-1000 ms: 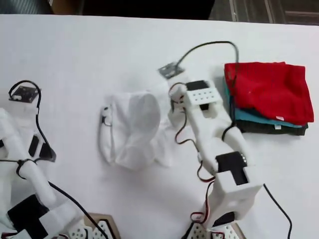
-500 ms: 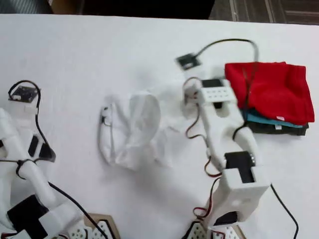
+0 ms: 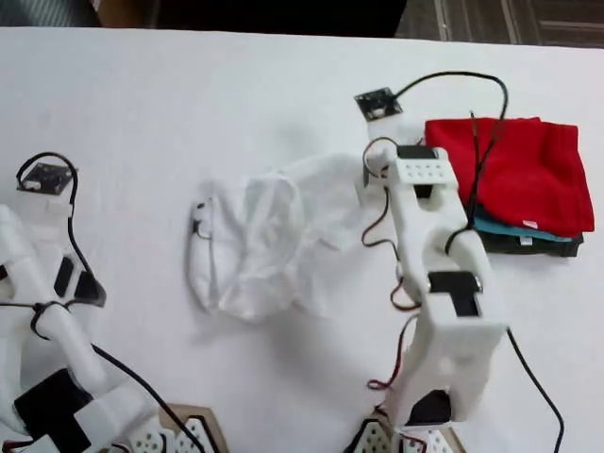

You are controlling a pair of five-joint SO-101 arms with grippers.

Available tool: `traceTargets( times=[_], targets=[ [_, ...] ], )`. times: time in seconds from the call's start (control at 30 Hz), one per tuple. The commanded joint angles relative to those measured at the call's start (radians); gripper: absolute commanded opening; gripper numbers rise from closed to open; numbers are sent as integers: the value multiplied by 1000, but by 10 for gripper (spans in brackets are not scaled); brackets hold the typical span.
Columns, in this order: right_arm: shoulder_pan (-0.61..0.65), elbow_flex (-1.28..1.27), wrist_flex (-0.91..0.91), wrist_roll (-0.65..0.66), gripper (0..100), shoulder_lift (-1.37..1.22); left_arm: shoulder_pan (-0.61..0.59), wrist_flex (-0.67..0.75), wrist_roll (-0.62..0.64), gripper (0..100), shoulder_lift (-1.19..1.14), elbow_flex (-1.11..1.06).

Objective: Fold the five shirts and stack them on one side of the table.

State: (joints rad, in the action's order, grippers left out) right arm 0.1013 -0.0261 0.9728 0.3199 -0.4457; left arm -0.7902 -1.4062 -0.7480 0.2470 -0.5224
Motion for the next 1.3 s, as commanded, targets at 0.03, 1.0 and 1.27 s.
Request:
traceTargets(
  times=[0.03, 1.0, 1.27],
  targets=[
    [-10, 195, 108, 14, 211, -133, 6, -17, -2, 256, 48, 48],
    [38, 367, 501, 227, 22, 746, 411, 52, 244, 256, 48, 150],
    [4, 371, 498, 264, 22, 837, 631, -172, 417, 257, 41, 522]
  ],
)
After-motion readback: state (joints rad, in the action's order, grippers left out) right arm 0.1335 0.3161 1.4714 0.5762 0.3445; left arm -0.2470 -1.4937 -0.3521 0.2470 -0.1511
